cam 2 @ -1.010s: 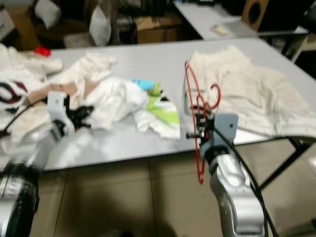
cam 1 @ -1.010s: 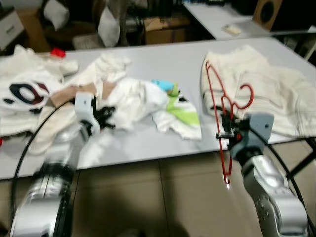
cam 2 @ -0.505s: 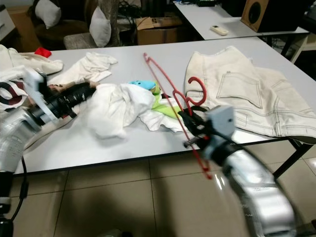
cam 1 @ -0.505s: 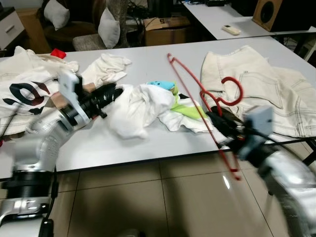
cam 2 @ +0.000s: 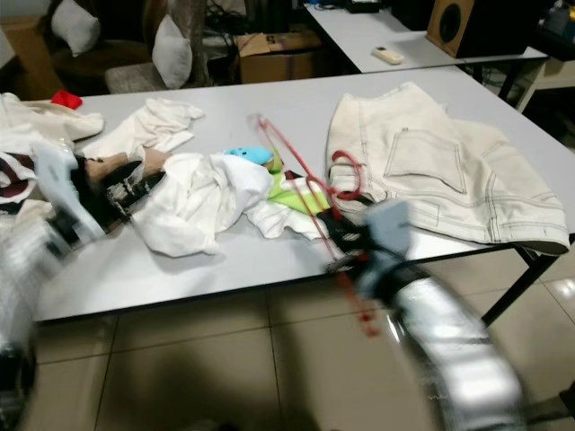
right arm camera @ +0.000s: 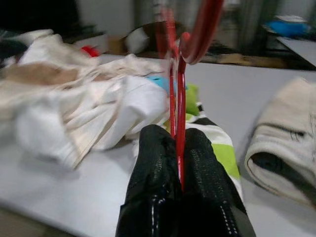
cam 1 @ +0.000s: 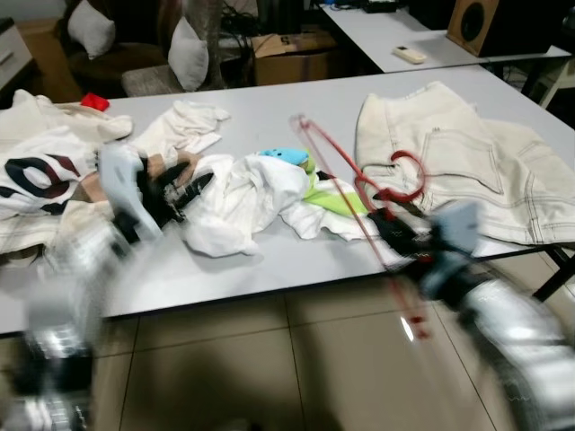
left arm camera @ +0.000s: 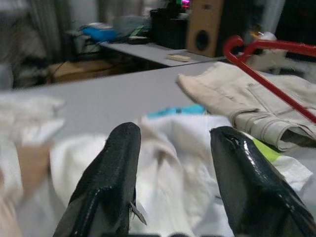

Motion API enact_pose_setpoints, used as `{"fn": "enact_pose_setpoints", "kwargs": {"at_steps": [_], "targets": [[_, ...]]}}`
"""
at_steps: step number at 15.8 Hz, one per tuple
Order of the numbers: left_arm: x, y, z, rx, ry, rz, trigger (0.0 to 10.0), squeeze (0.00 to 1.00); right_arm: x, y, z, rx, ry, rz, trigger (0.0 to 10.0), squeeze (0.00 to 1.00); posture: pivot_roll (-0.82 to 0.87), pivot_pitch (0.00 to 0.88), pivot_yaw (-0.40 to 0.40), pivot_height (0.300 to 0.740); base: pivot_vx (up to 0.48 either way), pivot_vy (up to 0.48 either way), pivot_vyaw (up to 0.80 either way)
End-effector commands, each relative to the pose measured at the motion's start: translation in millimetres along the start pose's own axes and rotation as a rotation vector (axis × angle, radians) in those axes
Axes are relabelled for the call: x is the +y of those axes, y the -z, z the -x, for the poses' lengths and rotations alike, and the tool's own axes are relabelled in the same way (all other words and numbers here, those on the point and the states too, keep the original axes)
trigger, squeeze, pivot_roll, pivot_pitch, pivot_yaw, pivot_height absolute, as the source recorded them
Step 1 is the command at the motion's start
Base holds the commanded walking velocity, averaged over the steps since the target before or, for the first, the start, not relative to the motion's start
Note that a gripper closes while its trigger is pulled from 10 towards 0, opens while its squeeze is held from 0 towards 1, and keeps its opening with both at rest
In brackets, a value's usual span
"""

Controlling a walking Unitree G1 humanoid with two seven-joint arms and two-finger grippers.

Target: Hang hanger

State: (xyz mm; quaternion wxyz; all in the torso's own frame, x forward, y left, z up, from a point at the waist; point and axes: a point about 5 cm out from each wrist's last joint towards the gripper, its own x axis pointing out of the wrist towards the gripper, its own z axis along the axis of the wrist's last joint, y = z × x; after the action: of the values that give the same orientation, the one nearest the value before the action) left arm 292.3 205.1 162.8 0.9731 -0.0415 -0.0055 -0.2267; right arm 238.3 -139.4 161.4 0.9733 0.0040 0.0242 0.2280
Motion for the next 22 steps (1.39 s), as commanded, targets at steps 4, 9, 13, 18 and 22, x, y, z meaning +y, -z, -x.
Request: {"fn": "enact_pose_setpoints", "kwargs": {"at_steps": [4, 9, 13, 18, 22], "targets": [[-7.2, 22, 16.8, 0.046, -0.134, -0.084, 10.0, 0.00, -0.9, 14, -3.6, -0.019, 0.128, -0.053, 10.0, 0.00, -0.07, 0.000, 0.030, 0.740, 0.000, 0.480, -0.69], [-12.7, 19, 18.3, 0.068, -0.191, -0.115, 10.0, 0.02, -12.7, 4, -10.3, -0.078, 0.160, -0.021, 10.0, 0.00, -0.03, 0.000, 0.001, 0.740, 0.000, 0.384, -0.15], [-27.2, 24, 11.7, 0.054, -0.177, -0.098, 10.0, 1.00, -17.6, 3, -6.3, -0.074, 0.205, 0.006, 10.0, 0.00, -0.06, 0.000, 0.000, 0.740, 0.000, -0.360, 0.00], [-39.9, 26, -8.4, 0.063, -0.101, -0.119, 10.0, 1.00, -50.4, 7, 9.4, -0.018, 0.280, 0.049, 10.0, 0.00, -0.11, 0.000, 0.019, 0.740, 0.000, -0.096, 0.00], [-57.5, 39, -28.6, 0.175, 0.154, -0.325, 10.0, 0.00, -79.5, 33, 51.6, 0.200, 0.446, 0.112, 10.0, 0.00, -0.16, 0.000, 0.045, 0.740, 0.000, 0.000, 0.00]]}}
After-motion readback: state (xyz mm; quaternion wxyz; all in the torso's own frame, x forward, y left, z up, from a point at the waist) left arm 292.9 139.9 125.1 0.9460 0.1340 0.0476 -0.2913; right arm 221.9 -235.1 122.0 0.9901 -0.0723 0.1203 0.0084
